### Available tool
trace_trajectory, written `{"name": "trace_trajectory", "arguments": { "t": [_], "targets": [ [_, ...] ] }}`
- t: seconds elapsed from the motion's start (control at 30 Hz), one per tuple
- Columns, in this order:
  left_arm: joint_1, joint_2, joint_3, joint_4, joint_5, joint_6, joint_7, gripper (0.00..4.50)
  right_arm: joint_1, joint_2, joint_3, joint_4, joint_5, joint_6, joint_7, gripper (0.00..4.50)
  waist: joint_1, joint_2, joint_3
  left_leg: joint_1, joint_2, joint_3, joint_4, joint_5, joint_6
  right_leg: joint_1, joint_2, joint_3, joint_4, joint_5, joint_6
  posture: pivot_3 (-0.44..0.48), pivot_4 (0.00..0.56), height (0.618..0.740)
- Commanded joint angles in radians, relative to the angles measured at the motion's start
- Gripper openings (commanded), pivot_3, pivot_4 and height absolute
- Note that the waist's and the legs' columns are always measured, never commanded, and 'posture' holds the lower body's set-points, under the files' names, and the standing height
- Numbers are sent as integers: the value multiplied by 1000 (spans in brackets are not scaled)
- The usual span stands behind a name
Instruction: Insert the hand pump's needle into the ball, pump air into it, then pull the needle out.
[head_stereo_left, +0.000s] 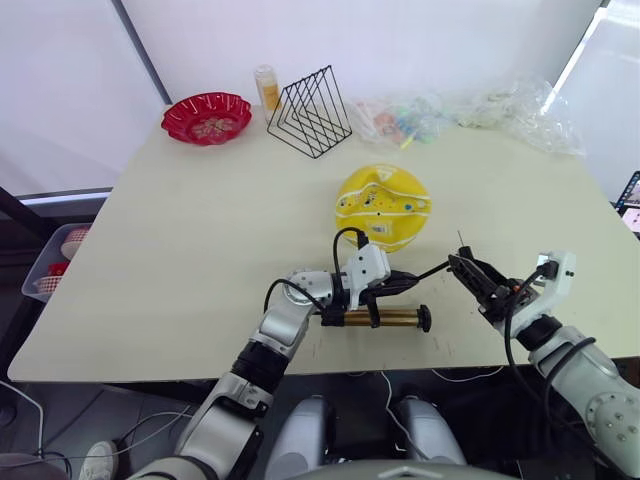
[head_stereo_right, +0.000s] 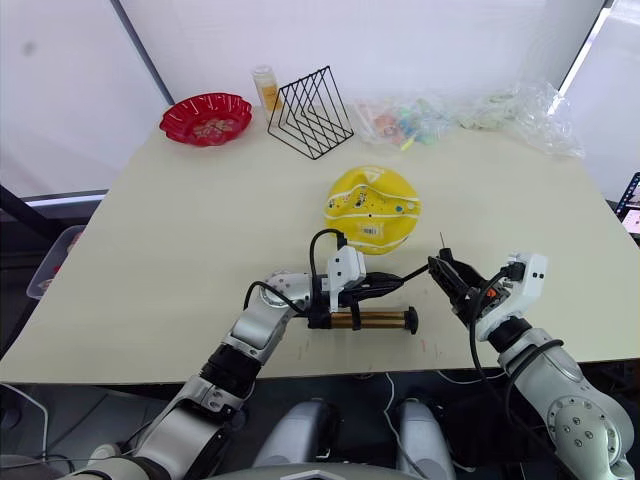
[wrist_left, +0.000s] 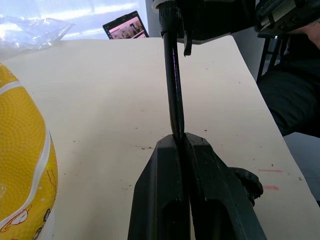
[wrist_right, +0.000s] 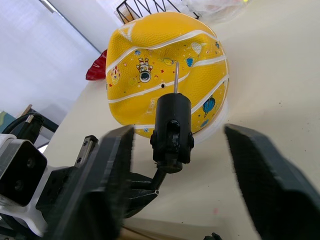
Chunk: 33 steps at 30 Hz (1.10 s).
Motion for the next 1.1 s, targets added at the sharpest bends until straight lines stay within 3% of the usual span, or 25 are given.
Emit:
{"name": "trace_trajectory", "arguments": {
  "t": [0.03, 0.1, 0.27, 0.43, 0.47, 0.5, 0.6, 0.63, 0.7, 1.1],
  "targets": [
    [-6, -1, -9, -15, -12, -30, -11, 0, -11, 2, 0, -28, 2, -26, 11, 1332, 0, 0, 0, 0, 0, 0, 0, 0, 0, 0, 0, 0, 0, 0, 0, 0, 150, 737],
    [-5, 0, -11, -13, -13, -32, -13, 0, -11, -1, 2, -29, -4, -26, 16, 460, 0, 0, 0, 0, 0, 0, 0, 0, 0, 0, 0, 0, 0, 0, 0, 0, 150, 737],
    [-5, 4, -6, -8, -28, -25, -25, 0, -5, -22, 9, -39, -36, -28, 38, 331, -1, 0, 0, -1, -1, -4, 0, 0, 0, 0, 19, 24, 0, 0, 0, 0, 150, 737],
    [-17, 14, 28, -37, -59, -25, -16, 1996, -1, -76, 11, -46, -92, -44, 104, 331, -1, 0, 0, -1, 0, -3, 0, 0, 0, 0, 24, 33, -1, 0, 0, 0, 150, 737],
    [-22, 17, 36, -43, -64, -27, -12, 2175, 1, -90, 11, -46, -99, -45, 120, 331, -1, 0, 0, -1, 0, -3, 0, 0, 0, 0, 24, 34, -1, -1, 0, 0, 150, 737],
    [-27, 21, 46, -48, -70, -23, -10, 2799, 3, -109, 12, -46, -120, -49, 140, 331, -1, 0, 0, -1, 0, -3, 0, 0, 0, 0, 24, 35, -1, -1, 0, 0, 150, 737],
    [-58, 43, 94, -80, -98, 11, 4, 3308, 6, -195, 21, -50, -214, -88, 236, 331, -1, 0, 0, -1, 0, -3, 0, 0, 0, 0, 24, 35, -1, -1, 0, 0, 150, 737],
    [-70, 53, 111, -92, -107, 27, 14, 3831, 8, -227, 26, -51, -252, -105, 277, 331, -1, 0, 0, -1, 0, -3, 0, 0, 0, 0, 24, 35, -1, -1, 1, 0, 150, 737],
    [-88, 67, 130, -108, -118, 54, 25, 4420, 12, -271, 37, -46, -314, -147, 334, 331, -1, 0, 0, -1, -1, -2, 1, 0, 0, 0, 24, 35, -1, -1, 1, 0, 150, 737],
    [-305, 186, 261, -1, -96, 189, 154, 4420, -2, -364, 41, 3, -560, -325, 506, 331, 0, -1, 1, -1, -1, -3, 1, 0, 0, 0, 25, 35, -1, 1, 5, 0, 150, 737]
  ]
}}
